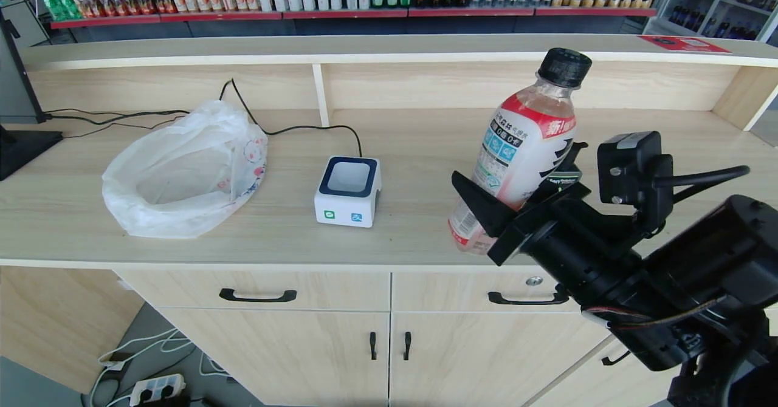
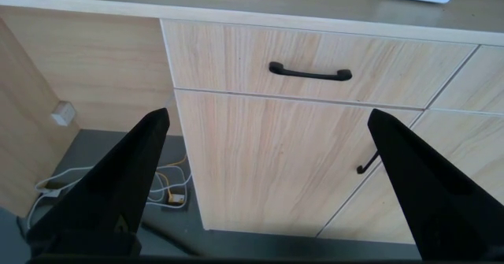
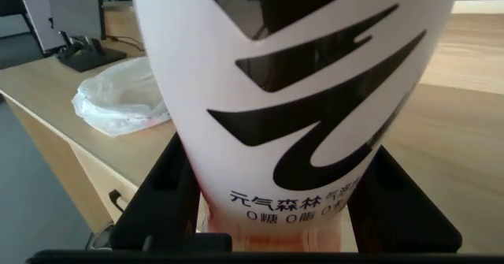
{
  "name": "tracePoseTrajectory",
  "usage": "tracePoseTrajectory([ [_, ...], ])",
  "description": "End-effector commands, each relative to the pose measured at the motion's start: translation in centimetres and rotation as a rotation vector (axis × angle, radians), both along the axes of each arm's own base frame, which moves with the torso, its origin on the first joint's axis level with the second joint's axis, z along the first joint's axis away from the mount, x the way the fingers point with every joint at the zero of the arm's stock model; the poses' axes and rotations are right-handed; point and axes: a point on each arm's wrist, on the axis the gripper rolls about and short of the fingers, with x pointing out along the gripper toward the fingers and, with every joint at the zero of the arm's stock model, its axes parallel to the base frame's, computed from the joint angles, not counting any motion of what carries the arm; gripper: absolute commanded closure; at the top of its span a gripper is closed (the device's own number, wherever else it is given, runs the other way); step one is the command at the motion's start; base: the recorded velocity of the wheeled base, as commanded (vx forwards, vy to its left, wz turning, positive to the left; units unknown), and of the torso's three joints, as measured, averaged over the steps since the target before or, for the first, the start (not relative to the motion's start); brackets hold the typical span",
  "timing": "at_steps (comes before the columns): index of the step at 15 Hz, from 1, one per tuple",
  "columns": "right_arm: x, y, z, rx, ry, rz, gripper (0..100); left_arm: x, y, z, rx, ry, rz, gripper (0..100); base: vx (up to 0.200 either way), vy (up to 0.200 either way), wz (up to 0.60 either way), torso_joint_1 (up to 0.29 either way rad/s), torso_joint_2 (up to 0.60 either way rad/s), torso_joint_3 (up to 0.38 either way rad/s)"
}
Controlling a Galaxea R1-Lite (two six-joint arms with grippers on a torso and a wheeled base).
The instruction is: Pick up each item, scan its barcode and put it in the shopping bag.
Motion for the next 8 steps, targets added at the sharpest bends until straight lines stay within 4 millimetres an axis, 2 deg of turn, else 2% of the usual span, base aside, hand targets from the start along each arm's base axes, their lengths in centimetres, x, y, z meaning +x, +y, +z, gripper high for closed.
tracePoseTrajectory([
  [1, 0.4, 0.3, -0.4, 0.0, 0.017, 0.003, 100, 0.0, 0.0, 0.0, -0.001, 0.001, 0.001, 0, -0.2, 0.0, 0.0, -0.002, -0.01, 0.007],
  [4, 0.3, 0.2, -0.5, -0.001, 0.018, 0.003, 100, 0.0, 0.0, 0.0, -0.001, 0.001, 0.001, 0, -0.2, 0.0, 0.0, 0.01, 0.01, -0.006],
  [7, -0.4, -0.4, 0.3, -0.013, -0.021, -0.012, 100, 0.0, 0.0, 0.0, -0.001, 0.001, 0.001, 0, 0.0, 0.0, 0.0, 0.0, 0.0, 0.0],
  [8, -0.6, -0.6, 0.3, -0.017, -0.02, -0.016, 100, 0.0, 0.0, 0.0, -0.001, 0.001, 0.001, 0, 0.0, 0.2, 0.0, -0.017, 0.0, 0.007],
])
